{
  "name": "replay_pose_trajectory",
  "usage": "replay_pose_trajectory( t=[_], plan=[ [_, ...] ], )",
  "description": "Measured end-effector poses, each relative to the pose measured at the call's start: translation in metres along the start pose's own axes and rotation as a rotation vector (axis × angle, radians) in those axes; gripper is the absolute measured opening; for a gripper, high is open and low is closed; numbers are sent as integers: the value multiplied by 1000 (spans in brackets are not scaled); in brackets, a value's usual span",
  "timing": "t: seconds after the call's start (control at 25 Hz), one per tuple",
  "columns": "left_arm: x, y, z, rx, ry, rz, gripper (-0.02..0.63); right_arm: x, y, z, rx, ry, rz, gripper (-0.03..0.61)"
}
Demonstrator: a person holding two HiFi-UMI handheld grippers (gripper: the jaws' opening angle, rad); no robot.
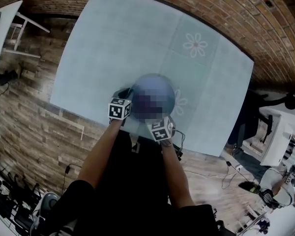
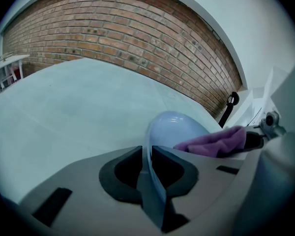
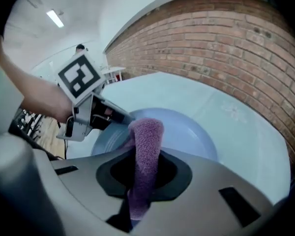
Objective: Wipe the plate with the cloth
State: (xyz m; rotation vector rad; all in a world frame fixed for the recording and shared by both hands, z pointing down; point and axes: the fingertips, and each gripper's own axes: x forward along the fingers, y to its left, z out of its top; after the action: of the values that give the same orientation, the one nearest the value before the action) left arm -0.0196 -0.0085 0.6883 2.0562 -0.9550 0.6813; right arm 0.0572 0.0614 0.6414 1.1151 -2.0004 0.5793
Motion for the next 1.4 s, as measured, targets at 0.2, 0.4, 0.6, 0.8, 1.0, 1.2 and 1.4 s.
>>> replay_pose_trajectory(
  t=[0.2, 0.4, 0.6, 0.8, 1.0, 1.2, 1.4],
  plan=[
    [-17, 1, 18, -4, -47, -11, 111, -48, -29, 47, 33, -200, -130, 57],
    [-50, -15, 58, 39, -177, -59, 118, -112, -49, 90, 106, -419, -215, 57],
    [-98, -50, 104, 117, -326, -110, 95, -170, -58, 113, 158, -571, -262, 58],
    [-157, -93, 138, 216, -487, -167, 60, -212, -56, 115, 204, -656, -297, 58],
    [-201, -133, 141, 318, -563, -236, 48, -239, -43, 111, 230, -710, -294, 58],
    [-215, -160, 122, 406, -560, -298, 43, -251, -30, 101, 228, -714, -292, 58],
    [-216, -179, 123, 428, -575, -331, 41, -253, -24, 94, 230, -703, -291, 58]
  ],
)
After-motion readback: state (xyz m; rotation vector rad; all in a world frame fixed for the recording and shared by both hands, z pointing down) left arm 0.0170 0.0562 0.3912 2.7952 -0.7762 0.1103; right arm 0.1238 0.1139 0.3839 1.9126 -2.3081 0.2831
